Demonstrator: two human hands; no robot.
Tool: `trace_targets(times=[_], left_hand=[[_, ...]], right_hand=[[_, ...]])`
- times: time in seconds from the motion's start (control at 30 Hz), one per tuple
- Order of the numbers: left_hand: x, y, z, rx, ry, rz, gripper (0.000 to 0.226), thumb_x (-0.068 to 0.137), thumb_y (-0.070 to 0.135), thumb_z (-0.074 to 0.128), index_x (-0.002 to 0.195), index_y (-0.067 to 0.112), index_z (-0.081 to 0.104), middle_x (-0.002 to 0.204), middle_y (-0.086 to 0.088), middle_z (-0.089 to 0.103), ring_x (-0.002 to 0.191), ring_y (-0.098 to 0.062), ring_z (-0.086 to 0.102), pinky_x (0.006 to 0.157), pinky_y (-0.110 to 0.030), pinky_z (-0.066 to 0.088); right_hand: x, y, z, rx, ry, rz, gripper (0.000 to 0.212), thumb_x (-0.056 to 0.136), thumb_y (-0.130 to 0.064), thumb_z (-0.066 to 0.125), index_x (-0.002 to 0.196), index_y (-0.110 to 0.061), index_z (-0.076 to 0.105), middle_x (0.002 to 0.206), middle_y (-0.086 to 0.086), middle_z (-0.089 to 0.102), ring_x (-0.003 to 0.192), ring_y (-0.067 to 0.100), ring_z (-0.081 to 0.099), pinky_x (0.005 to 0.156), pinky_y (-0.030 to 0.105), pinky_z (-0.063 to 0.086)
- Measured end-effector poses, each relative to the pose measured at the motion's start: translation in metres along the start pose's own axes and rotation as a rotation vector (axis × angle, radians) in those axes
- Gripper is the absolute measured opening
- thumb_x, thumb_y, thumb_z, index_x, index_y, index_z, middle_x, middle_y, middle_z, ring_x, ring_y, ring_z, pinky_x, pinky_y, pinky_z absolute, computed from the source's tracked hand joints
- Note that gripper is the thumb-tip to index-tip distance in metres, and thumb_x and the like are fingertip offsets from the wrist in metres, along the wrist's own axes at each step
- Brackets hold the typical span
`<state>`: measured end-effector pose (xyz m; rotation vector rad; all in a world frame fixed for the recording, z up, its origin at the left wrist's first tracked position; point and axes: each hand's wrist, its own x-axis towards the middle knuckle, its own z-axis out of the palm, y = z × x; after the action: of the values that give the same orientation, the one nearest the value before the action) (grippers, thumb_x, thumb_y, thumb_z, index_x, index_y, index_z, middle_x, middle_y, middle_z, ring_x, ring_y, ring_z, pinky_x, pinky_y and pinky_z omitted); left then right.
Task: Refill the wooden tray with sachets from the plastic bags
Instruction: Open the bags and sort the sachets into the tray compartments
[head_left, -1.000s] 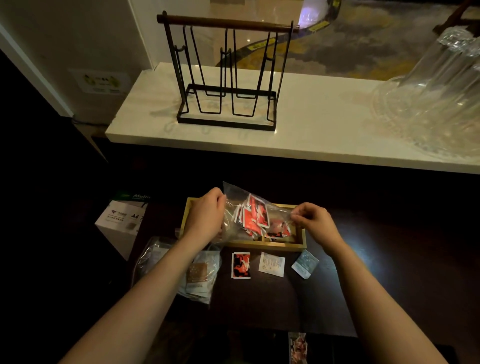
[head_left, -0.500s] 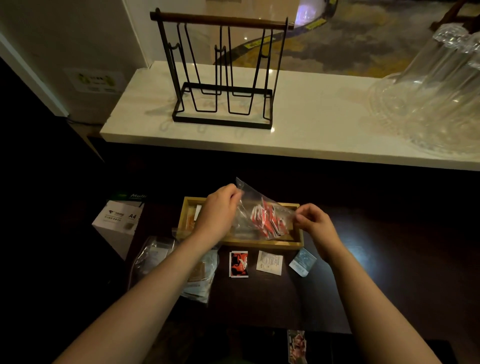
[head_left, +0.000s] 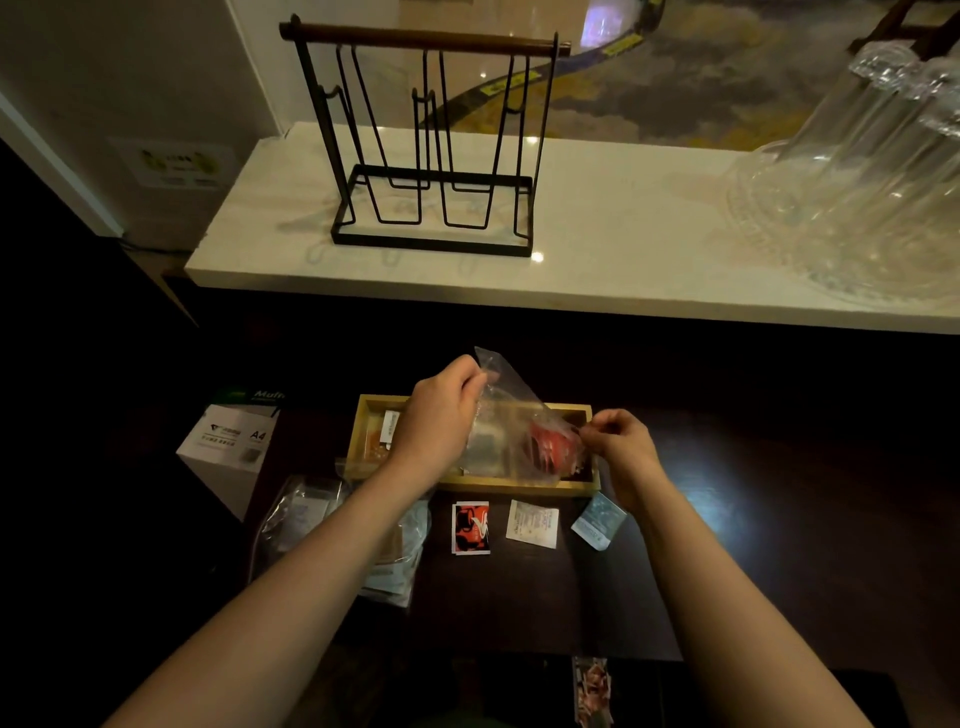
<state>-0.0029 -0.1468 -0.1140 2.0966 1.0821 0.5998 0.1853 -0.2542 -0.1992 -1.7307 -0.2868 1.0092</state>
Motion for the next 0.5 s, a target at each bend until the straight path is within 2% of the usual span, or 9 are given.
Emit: trace_targets(times=[0.07,0.13,0.2,0.3,0.33,0.4,0.5], left_hand=[[0.000,0.001,-0.001,0.004,0.014,0.007,0.024,0.098,0.023,0.042,0.075,0.020,0.046,0.105,-0.001,0.072,0.075,-0.015,0.066,0.057,-0.034,0.053],[0.000,0.005,-0.003,-0.003,0.021,0.010,0.027,0.098,0.025,0.042,0.071,0.028,0.043,0.099,-0.003,0.072,0.075,-0.019,0.066,0.060,-0.045,0.054],[0.001,0.010,-0.005,-0.010,0.029,0.020,0.030,0.098,0.026,0.042,0.069,0.034,0.040,0.097,-0.004,0.072,0.070,-0.019,0.066,0.057,-0.044,0.054],[0.004,0.014,-0.008,0.013,0.028,0.019,0.028,0.098,0.024,0.042,0.070,0.028,0.040,0.102,0.004,0.070,0.051,-0.007,0.054,0.044,-0.022,0.042],[0.004,0.015,-0.009,0.009,0.021,0.009,0.030,0.098,0.025,0.042,0.069,0.029,0.039,0.102,0.004,0.071,0.047,-0.006,0.051,0.042,-0.019,0.039],[0.002,0.014,-0.011,-0.005,0.012,-0.011,0.032,0.098,0.026,0.042,0.067,0.033,0.039,0.097,-0.001,0.072,0.047,-0.009,0.053,0.041,-0.021,0.041],[0.001,0.009,-0.015,-0.024,0.014,-0.037,0.027,0.098,0.026,0.042,0.070,0.026,0.044,0.098,0.000,0.071,0.055,-0.018,0.064,0.048,-0.034,0.052]], right_hand=[[0.000,0.000,0.001,-0.012,-0.005,-0.005,0.015,0.085,0.004,0.058,0.086,-0.011,0.053,0.086,0.004,0.057,0.085,0.022,0.059,0.071,0.031,0.053],[0.001,-0.001,0.003,-0.009,-0.023,-0.015,0.015,0.085,0.004,0.057,0.086,-0.010,0.053,0.087,0.004,0.057,0.086,0.023,0.060,0.074,0.034,0.054],[0.000,-0.003,0.004,-0.011,-0.029,-0.045,0.015,0.086,0.006,0.055,0.086,-0.009,0.053,0.085,0.003,0.056,0.084,0.020,0.059,0.073,0.032,0.052],[-0.001,-0.006,0.004,0.023,-0.011,-0.064,0.020,0.086,0.007,0.054,0.080,-0.012,0.055,0.082,0.002,0.056,0.081,0.019,0.058,0.071,0.030,0.051],[-0.001,-0.007,0.003,0.033,-0.005,-0.069,0.021,0.086,0.007,0.054,0.079,-0.013,0.055,0.082,0.002,0.056,0.080,0.018,0.058,0.070,0.029,0.051],[-0.001,-0.009,0.001,0.038,0.002,-0.090,0.023,0.086,0.008,0.054,0.079,-0.013,0.055,0.081,0.003,0.055,0.078,0.017,0.057,0.066,0.026,0.049],[-0.005,-0.015,-0.001,0.079,-0.021,-0.103,0.021,0.086,0.008,0.054,0.080,-0.012,0.055,0.079,0.003,0.055,0.072,0.014,0.057,0.059,0.020,0.050]])
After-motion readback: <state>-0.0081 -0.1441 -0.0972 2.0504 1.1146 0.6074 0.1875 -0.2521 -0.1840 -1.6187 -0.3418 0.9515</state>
